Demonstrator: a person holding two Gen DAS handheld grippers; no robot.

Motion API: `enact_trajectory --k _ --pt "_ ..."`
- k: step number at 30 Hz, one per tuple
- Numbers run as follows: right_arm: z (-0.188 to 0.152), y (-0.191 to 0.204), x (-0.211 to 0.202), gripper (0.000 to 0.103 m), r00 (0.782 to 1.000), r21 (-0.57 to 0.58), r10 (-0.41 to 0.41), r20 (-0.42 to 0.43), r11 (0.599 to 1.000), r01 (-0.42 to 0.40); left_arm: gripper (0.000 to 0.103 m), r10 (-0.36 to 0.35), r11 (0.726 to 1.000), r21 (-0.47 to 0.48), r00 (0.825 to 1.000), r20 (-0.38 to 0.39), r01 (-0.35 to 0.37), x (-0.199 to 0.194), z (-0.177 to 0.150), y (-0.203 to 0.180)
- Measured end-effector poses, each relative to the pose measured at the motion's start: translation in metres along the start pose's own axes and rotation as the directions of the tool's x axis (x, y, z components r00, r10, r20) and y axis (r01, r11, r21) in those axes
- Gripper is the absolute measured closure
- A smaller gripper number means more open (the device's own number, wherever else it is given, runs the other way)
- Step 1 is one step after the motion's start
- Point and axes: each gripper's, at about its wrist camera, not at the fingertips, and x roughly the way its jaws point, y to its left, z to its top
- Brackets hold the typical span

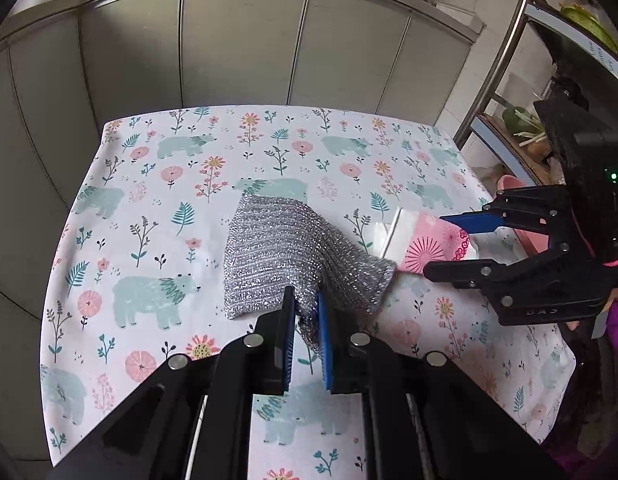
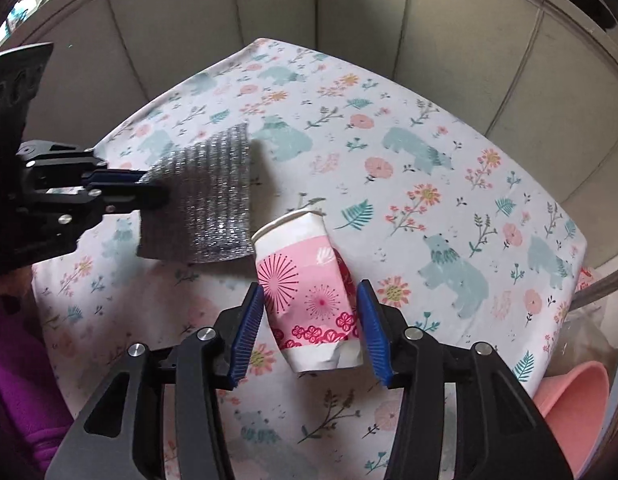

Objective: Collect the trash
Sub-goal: 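Grasp the silver scouring pad with the left tool while the right tool grasps the pink paper cup, then carry the scouring pad and paper cup over the pink bucket with both tools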

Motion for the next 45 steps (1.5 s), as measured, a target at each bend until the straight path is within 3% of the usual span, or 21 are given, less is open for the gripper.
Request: enact_trajectory --k 6,10,11,13,14,29,45 --pt "-0.005 -0.008 -0.002 0.054 0.999 0.078 -0.024 0.039 0.997 0.02 0.093 0.004 1.0 -0.008 1.0 0.007 -0.004 -0.001 0.003 0.002" --pt "-0.013 -0.009 -0.011 0.068 0.995 0.151 -0.033 0.09 0.988 0.019 0.093 0.005 1.0 0.0 1.0 0.025 -0.005 -0.008 0.003 -0.002" --pt "-0.017 -0.01 -0.014 0.079 0.993 0.178 -0.036 0.111 0.984 0.016 0.093 0.006 1.0 -0.001 1.0 0.029 -0.006 -0.01 0.003 -0.003" --pt "-0.022 -0.012 -0.02 0.086 0.99 0.235 -0.028 0.139 0.972 -0.005 0.093 0.007 1.0 -0.001 0.999 0.038 -0.007 -0.014 0.003 -0.005" --pt "-0.026 -0.013 -0.024 0.097 0.987 0.263 -0.027 0.156 0.965 -0.015 0.093 0.008 1.0 0.001 0.999 0.042 -0.008 -0.016 0.003 -0.007" --pt "-0.066 -0.014 -0.096 0.097 0.926 0.418 -0.065 0.372 0.902 -0.105 0.093 -0.04 0.997 0.073 0.99 0.132 0.03 -0.041 0.019 -0.05" --pt "-0.124 -0.065 -0.15 0.097 0.87 0.576 -0.262 0.418 0.817 -0.03 0.093 -0.175 0.955 0.27 0.97 0.168 0.126 -0.036 0.057 -0.158"
